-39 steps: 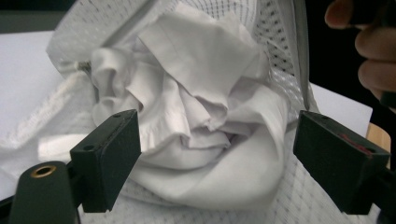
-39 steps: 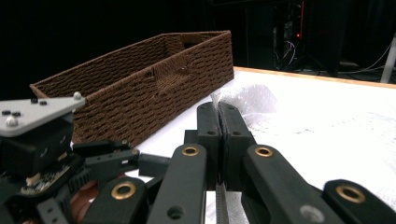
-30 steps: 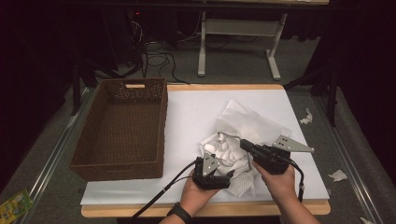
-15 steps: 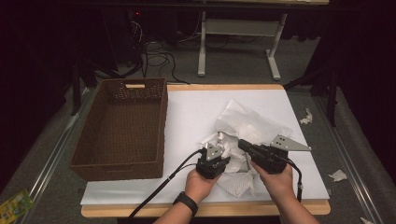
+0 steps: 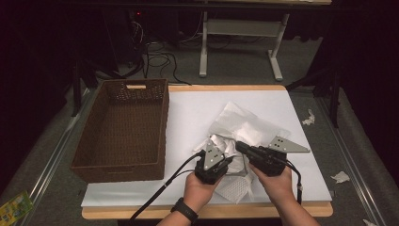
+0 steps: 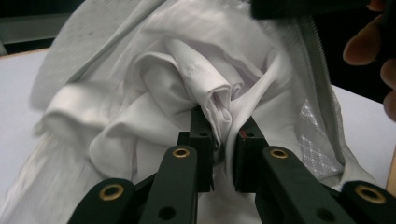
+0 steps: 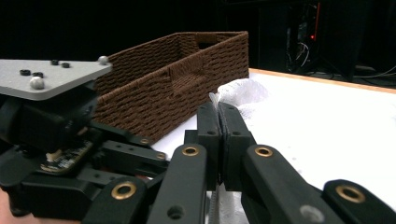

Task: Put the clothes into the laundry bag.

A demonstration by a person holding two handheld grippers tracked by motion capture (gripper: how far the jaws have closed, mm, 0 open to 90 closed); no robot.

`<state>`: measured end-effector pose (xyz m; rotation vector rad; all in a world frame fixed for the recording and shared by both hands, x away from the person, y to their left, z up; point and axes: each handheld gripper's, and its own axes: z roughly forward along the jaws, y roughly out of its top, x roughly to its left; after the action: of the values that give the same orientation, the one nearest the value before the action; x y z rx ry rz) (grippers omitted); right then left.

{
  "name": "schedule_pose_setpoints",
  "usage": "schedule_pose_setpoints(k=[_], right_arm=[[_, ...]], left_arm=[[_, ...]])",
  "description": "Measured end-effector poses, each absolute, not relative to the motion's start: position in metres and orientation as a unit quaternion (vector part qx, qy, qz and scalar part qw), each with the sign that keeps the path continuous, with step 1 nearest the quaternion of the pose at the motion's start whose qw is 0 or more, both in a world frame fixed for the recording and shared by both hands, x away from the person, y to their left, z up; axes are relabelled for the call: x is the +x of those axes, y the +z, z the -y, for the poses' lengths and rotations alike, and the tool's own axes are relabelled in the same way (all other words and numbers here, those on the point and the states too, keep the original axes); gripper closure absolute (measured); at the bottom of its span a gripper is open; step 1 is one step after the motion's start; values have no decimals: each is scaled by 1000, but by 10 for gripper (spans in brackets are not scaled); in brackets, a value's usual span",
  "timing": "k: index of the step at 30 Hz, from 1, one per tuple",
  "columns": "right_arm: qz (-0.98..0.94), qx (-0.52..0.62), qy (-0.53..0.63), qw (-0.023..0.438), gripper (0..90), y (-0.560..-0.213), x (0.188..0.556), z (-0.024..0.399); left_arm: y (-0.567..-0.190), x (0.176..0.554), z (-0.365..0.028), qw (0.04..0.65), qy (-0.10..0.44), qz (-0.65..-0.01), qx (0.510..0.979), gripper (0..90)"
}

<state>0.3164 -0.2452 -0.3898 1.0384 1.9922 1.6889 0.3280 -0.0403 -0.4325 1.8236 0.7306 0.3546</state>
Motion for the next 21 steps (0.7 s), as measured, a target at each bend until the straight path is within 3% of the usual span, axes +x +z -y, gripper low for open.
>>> schedule_pose_setpoints(k=[18, 20, 21], right_arm=[[-677, 359, 621, 165, 898, -380, 305, 261], [-677, 360, 621, 164, 898, -382, 306, 263], [-678, 362, 618, 166, 898, -382, 306, 263]], left_arm=[[-471, 388, 83, 505, 179, -379, 755, 797], [-470, 387, 83, 514, 164, -369, 757, 734], [-469, 385, 81, 516, 156, -361, 761, 654]])
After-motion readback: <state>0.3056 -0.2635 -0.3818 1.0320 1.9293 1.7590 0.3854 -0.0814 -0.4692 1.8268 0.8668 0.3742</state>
